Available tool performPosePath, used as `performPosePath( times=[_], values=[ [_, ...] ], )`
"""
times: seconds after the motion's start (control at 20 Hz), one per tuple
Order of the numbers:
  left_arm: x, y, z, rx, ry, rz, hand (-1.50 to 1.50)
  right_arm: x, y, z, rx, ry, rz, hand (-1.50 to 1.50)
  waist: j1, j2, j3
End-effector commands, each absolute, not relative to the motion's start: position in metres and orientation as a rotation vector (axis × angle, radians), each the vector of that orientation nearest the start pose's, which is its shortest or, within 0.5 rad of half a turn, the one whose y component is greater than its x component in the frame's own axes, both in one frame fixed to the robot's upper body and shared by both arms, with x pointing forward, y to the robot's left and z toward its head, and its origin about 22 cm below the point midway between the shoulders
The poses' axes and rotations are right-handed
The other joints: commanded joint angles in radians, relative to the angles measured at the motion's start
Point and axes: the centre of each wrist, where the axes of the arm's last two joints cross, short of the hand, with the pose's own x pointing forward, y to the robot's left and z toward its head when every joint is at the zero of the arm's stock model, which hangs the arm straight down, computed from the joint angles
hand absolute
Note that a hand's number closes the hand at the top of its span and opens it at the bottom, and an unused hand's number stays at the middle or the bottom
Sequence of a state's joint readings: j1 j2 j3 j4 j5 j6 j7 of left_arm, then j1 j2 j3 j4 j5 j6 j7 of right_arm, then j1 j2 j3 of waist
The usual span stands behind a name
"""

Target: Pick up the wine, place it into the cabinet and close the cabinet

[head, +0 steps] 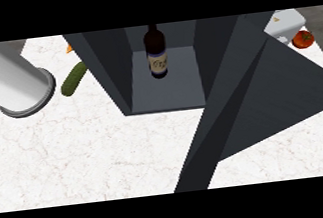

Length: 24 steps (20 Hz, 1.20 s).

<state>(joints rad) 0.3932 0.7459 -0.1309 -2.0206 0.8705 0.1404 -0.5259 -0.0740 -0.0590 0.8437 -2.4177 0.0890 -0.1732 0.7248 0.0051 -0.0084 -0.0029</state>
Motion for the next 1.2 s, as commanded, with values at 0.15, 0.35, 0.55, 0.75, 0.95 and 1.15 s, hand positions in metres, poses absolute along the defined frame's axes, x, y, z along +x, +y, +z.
performPosePath(
  times=[0.15, 0.35, 0.55, 0.75, 0.95, 1.15],
  values=[
    [0.155, 0.333, 0.083, -0.218, -1.937, 0.161, -1.5, 0.091, -0.065, 0.191, 0.666, -1.731, 0.657, 1.5, 0.006, 0.0, -0.001],
    [0.169, 0.338, 0.101, -0.259, -1.92, 0.163, -1.5, 0.106, -0.06, 0.201, 0.6, -1.756, 0.608, 1.5, 0.009, 0.004, -0.001],
    [0.17, 0.332, 0.107, -0.309, -1.92, 0.174, -1.5, 0.121, -0.049, 0.206, 0.579, -1.757, 0.621, 1.5, 0.02, 0.006, -0.001],
    [0.184, 0.332, 0.114, -0.282, -1.947, 0.181, -1.5, 0.134, -0.041, 0.213, 0.625, -1.727, 0.604, 1.5, 0.024, 0.013, 0.0],
    [0.175, 0.325, 0.098, -0.288, -1.912, 0.178, -1.5, 0.154, -0.028, 0.23, 0.609, -1.73, 0.602, 1.5, 0.038, 0.011, -0.001],
    [0.178, 0.321, 0.099, -0.294, -1.929, 0.171, -1.5, 0.193, -0.007, 0.26, 0.599, -1.762, 0.565, 1.5, 0.046, 0.013, 0.0]
  ],
)
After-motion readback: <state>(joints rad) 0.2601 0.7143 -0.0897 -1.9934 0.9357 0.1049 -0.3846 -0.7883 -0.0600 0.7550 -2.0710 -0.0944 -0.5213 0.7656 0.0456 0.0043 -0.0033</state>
